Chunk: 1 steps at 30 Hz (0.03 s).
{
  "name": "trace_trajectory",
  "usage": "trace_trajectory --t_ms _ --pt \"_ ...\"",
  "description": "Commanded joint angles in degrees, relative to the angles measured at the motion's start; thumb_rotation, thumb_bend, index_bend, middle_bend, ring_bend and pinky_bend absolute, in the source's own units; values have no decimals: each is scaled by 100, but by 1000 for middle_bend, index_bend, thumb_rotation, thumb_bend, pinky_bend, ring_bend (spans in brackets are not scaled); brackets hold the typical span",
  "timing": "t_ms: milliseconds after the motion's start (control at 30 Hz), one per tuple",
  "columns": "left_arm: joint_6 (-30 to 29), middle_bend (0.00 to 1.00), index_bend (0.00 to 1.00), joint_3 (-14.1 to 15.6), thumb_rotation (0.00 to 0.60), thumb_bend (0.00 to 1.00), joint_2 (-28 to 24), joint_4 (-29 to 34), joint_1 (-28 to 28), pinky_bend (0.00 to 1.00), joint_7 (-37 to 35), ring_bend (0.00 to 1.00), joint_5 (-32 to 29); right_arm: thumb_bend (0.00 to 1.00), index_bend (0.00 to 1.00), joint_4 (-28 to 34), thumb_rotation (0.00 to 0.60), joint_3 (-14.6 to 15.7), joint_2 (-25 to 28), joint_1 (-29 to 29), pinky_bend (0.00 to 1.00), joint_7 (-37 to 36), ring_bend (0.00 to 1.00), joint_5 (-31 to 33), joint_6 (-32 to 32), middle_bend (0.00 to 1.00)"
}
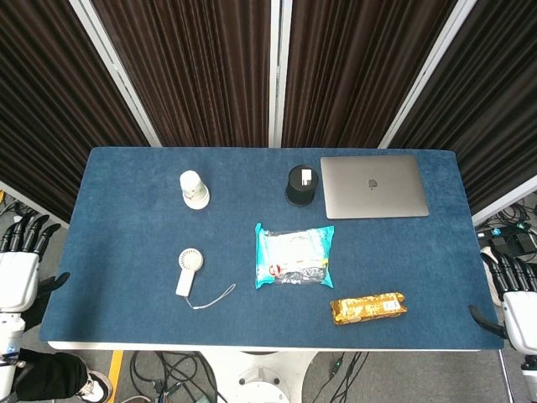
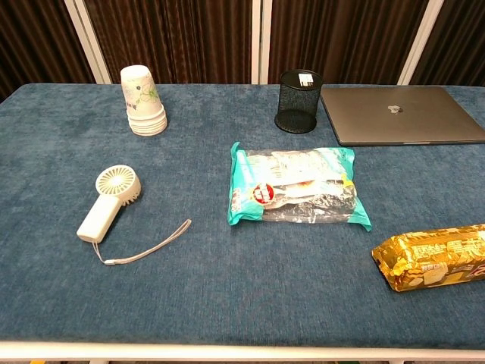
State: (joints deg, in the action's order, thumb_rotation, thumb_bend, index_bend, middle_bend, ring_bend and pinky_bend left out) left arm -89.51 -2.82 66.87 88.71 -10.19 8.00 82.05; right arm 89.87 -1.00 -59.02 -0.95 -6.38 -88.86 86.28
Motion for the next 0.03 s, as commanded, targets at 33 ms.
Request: trace_trajectory --t_ms 33 --pt "51 88 174 -23 600 0 6 -11 -1 119 -60 3 19 160 0 -6 600 -9 1 2 0 -2 0 8 11 0"
